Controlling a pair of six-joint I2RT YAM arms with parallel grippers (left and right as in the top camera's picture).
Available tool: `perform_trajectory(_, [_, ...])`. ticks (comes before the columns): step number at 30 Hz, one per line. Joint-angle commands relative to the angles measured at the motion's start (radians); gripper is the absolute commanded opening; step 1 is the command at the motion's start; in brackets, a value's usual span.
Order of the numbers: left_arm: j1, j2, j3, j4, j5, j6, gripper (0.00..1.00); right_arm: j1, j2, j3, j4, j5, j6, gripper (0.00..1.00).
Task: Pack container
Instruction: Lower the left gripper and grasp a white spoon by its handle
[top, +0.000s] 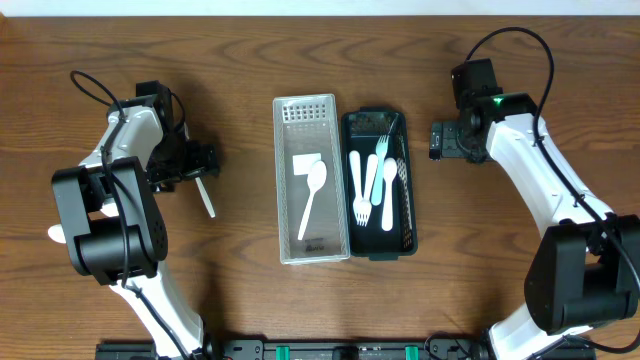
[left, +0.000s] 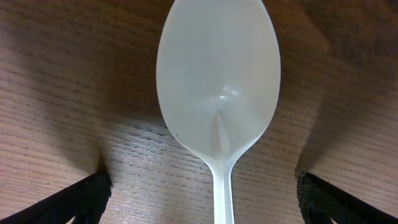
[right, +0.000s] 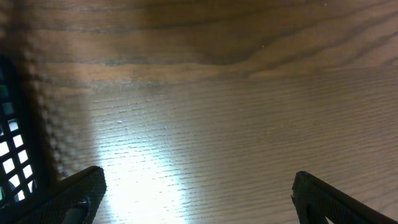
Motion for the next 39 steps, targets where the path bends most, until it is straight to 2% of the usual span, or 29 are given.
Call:
perform_trajectory(1, [0.004, 0.041, -0.003, 0.003, 0.015, 0.023, 0.98, -0.008, -0.012, 0.016, 0.000, 0.014, -0.013, 0.99])
perform_trajectory(5, [0.004, 0.041, -0.003, -0.002, 0.015, 0.023, 0.97, -0.008, -0.012, 0.016, -0.003, 0.014, -0.013, 0.99])
perform_trajectory(9, [0.004, 0.041, -0.003, -0.006, 0.015, 0.022, 0.81, -0.008, -0.012, 0.016, -0.003, 0.015, -0.013, 0.99])
perform_trajectory(12, [0.004, 0.041, -0.003, -0.006, 0.015, 0.022, 0.58, -0.008, -0.012, 0.016, -0.003, 0.014, -0.013, 0.99])
perform_trajectory(15, [0.004, 0.041, -0.003, -0.007, 0.015, 0.014, 0.46, -0.008, -0.012, 0.016, -0.003, 0.014, -0.013, 0.99])
perform_trajectory(16, [0.004, 0.041, -0.003, -0.008, 0.015, 0.014, 0.43, -0.008, -0.012, 0.016, -0.003, 0.014, -0.013, 0.99])
perform_trajectory(22, [0.004, 0.041, -0.003, -0.010, 0.014, 0.014, 0.34, -0.008, -0.012, 0.016, -0.003, 0.014, -0.013, 0.99])
perform_trajectory(27, [0.004, 0.041, -0.003, -0.010, -0.017, -0.017, 0.14, -0.008, -0.012, 0.016, -0.003, 0.014, -0.013, 0.99])
perform_trajectory(32, [0.004, 0.041, -0.003, -0.015, -0.024, -0.016, 0.06, -0.008, -0.012, 0.016, -0.007, 0.014, -0.013, 0.99])
perform_trajectory(39, [0.004, 0.005, 0.025, -0.077, -0.031, -0.016, 0.06, -0.008, -0.012, 0.016, -0.010, 0.014, -0.013, 0.99])
